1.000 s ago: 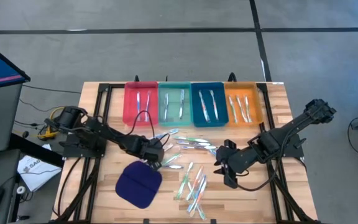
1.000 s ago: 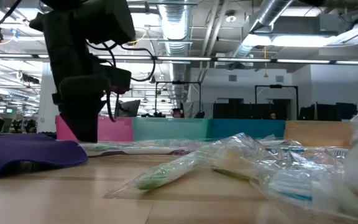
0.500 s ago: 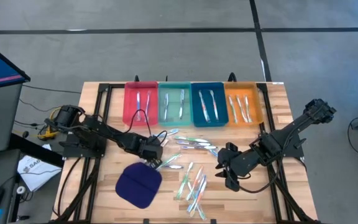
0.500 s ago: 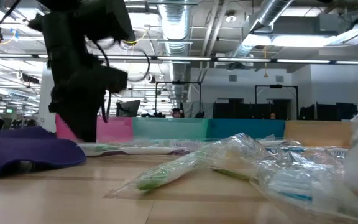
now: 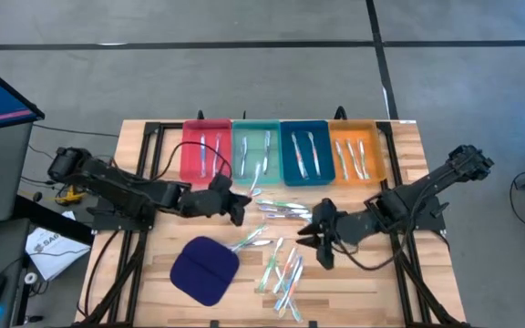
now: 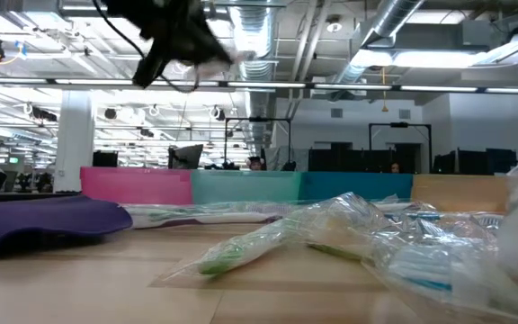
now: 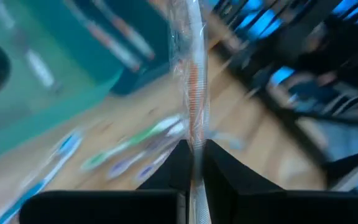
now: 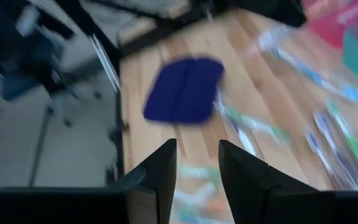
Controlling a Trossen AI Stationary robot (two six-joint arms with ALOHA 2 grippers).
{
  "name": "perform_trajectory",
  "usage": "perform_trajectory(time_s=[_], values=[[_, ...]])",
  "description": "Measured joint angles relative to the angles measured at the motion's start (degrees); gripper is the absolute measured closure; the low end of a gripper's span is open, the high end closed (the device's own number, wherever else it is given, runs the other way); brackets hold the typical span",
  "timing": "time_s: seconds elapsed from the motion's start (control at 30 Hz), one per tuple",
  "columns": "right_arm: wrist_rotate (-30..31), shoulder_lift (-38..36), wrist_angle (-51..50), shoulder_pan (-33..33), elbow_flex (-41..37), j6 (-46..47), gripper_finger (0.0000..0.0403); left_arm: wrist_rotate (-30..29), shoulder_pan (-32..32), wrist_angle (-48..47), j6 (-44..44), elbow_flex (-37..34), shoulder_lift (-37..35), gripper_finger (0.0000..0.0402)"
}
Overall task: Pick & Place Toothbrushes
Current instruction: Put the orange toothbrush into the blue bin
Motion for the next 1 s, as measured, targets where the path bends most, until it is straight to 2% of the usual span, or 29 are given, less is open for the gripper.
perform_trajectory(time_s=[0.13,0.27,0.5,0.6,0.8,0.93,1.0], values=[[-0.4,-0.4,10.5,-3.1,0.0,-1.9,0.0289,-0.4,0.0,6.3,1.6,0.1,-1.2,0.0387],[-2.9,-2.0,20.7,-7.1,0.0,1.4,0.0289,-0.7,0.0,11.2,1.7,0.1,-3.1,0.0387],[-3.3,-5.7,30.6,-14.7,0.0,2.0,0.0289,0.1,0.2,13.1,5.0,0.1,-9.1,0.0387],[-6.4,-5.9,33.3,-19.0,0.0,4.8,0.0289,1.6,0.2,13.9,8.1,0.2,-12.1,0.0387],[-13.7,-0.9,40.0,-27.1,0.0,16.5,0.0289,6.0,0.6,14.4,10.4,0.2,-18.0,0.0387],[-16.8,3.7,47.9,-28.7,0.2,17.0,0.0289,9.0,1.3,14.2,13.3,0.2,-19.8,0.0387],[-16.8,5.6,48.3,-28.8,0.9,16.5,0.0289,9.5,1.4,14.3,14.1,0.2,-20.1,0.0387]])
